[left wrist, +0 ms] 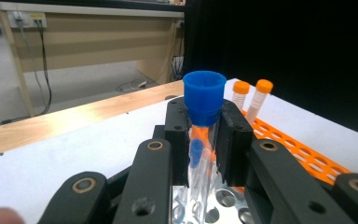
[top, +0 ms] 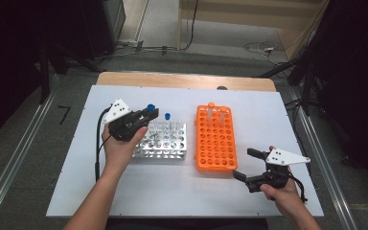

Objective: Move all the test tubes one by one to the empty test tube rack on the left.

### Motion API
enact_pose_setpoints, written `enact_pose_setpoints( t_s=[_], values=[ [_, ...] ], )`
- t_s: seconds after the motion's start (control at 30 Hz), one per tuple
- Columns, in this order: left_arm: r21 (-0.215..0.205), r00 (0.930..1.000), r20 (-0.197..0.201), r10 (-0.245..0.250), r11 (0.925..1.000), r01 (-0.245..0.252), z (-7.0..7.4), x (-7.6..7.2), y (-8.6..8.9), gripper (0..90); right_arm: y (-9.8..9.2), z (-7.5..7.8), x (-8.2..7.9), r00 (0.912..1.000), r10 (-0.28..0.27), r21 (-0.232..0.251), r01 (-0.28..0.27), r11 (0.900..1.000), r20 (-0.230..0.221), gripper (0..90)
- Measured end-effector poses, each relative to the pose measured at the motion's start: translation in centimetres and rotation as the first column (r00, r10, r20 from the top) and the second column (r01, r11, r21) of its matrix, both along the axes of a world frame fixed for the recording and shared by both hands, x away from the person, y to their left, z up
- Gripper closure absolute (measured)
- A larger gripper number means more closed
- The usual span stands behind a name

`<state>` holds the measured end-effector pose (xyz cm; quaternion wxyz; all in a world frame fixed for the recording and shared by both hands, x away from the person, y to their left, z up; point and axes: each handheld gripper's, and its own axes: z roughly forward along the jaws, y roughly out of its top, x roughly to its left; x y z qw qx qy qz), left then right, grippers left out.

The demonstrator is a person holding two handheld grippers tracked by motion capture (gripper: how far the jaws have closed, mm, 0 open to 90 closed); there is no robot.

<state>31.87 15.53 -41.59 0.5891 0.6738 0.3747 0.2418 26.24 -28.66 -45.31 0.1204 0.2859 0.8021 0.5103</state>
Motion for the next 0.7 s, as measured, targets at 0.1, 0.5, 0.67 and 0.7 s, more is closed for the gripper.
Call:
enact_pose_setpoints(
  t_s=[0.1,0.5,0.67,0.7],
  values=[
    [-0.005,0.9994,-0.004,0.035,0.9994,-0.035,-0.2,0.5,-0.1,77.0,-0.6,-0.1,-0.1,0.9998,-0.02,-0.001,0.02,1.0,-0.006,0.8],
    [-0.002,0.9976,-0.031,0.061,0.9981,-0.061,-1.1,2.0,-0.8,76.9,-0.6,-0.3,0.1,0.9996,-0.027,0.0,0.027,1.0,-0.005,1.2],
    [0.034,0.9969,-0.043,0.066,0.9974,-0.064,-1.4,2.2,-1.4,76.9,-0.7,-0.3,0.2,0.9995,-0.032,0.0,0.032,0.999,-0.008,1.3],
    [0.044,0.9964,-0.047,0.07,0.9967,-0.068,-1.5,2.2,-1.4,76.9,-0.7,-0.4,0.2,0.9995,-0.032,0.001,0.032,0.999,-0.007,1.4]
  ],
)
